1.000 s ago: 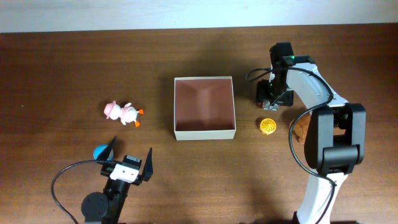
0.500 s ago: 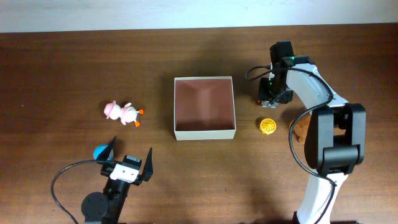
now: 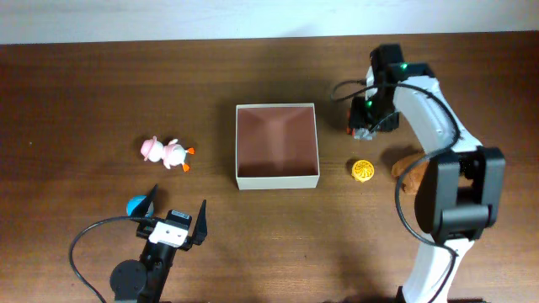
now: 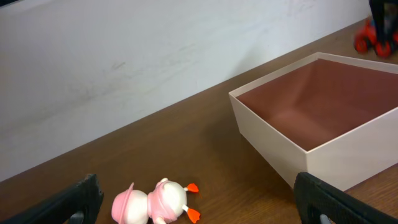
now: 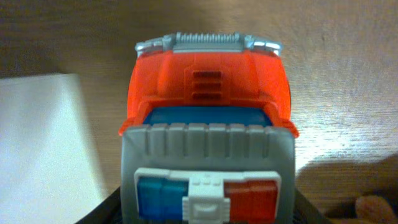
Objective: Pack container
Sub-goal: 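Lift the truck and carry it left into the white box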
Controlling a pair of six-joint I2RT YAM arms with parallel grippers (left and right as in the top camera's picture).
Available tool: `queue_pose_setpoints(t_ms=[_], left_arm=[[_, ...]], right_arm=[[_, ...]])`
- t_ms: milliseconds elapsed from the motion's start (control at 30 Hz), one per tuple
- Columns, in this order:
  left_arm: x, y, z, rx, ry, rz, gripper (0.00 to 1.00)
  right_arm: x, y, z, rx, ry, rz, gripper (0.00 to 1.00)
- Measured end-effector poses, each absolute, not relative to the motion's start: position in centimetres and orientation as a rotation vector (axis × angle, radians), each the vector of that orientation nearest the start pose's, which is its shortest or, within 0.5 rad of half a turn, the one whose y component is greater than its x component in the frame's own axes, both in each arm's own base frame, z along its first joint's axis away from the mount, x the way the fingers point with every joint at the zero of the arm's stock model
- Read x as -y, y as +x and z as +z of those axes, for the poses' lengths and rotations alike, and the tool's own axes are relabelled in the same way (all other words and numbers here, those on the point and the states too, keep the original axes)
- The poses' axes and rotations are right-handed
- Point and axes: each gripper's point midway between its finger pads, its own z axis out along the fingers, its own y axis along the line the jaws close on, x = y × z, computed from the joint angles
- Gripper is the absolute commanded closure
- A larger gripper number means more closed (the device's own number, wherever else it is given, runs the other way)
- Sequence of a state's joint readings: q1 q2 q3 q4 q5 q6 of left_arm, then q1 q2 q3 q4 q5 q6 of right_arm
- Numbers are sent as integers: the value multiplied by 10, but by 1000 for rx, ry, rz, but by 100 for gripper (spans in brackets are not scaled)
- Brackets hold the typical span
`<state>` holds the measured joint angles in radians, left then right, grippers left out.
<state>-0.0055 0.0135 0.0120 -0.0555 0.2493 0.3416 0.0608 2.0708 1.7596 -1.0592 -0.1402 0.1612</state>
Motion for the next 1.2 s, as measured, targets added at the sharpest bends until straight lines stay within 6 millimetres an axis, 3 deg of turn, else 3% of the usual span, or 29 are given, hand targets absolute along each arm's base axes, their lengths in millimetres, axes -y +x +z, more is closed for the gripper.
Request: queue_pose_setpoints(t_ms=[267,433,667,833,1000,1200], left_arm=[[44,241,163,-1558,467,56,0],[44,241,163,-1558,467,56,0],[44,241,163,-1558,467,56,0],[44,241,163,-1558,467,56,0],[44,241,163,-1558,467,56,0],[44,241,163,-1558,467,56,0]], right_arm=[[-97,447,191,-2716,-114,604,53],[-127,434,222,-2618,-244,825,54],[-182,413,231,-2579,-439,970,54],[-224,392,229,-2578,-597,973,54],[-247,382,225,-2582,-674,916,54],[-261,389,218,-2582,-654,824,54]])
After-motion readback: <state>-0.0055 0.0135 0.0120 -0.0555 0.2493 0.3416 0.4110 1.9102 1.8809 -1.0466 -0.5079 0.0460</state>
